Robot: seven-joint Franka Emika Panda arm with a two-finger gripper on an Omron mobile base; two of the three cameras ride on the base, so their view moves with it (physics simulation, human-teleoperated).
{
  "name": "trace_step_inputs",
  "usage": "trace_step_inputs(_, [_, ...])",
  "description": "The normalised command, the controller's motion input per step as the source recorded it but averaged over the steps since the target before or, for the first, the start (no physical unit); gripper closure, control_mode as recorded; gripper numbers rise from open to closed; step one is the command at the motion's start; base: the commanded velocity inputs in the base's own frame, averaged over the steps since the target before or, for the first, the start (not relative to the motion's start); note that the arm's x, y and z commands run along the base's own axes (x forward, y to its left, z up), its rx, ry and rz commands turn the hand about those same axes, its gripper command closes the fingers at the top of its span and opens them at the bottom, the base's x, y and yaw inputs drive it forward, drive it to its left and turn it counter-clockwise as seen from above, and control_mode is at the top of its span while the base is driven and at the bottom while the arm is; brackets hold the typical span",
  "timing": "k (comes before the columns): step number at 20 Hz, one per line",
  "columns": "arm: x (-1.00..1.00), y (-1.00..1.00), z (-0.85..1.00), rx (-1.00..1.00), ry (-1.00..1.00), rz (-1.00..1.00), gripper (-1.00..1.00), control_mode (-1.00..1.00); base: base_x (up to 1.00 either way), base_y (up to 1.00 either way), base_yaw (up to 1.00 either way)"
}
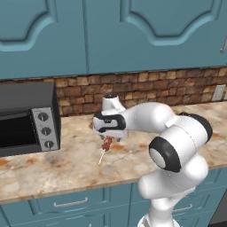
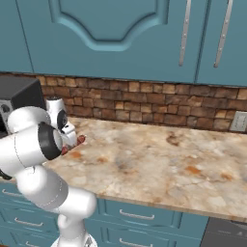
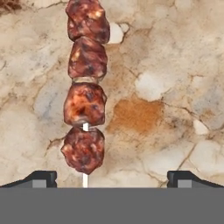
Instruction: Store the kebab skewer in the freezer for long-term storage. Close the freezer door after placing the cooked food.
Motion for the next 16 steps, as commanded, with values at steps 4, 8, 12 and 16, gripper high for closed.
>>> trace_step_inputs(4, [0.1, 0.07, -0.15, 0.0, 0.0, 0.0, -1.0, -1.0, 0.0, 0.0, 0.0])
trace_step_inputs(8, [0.0, -0.04, -0.5, 0.0, 0.0, 0.0, -1.0, -1.0, 0.0, 0.0, 0.0])
trace_step_inputs(12, [0.03, 0.01, -0.34, 0.0, 0.0, 0.0, -1.0, -1.0, 0.0, 0.0, 0.0])
trace_step_inputs(16, [0.06, 0.08, -0.17, 0.0, 0.0, 0.0, -1.0, -1.0, 0.0, 0.0, 0.0])
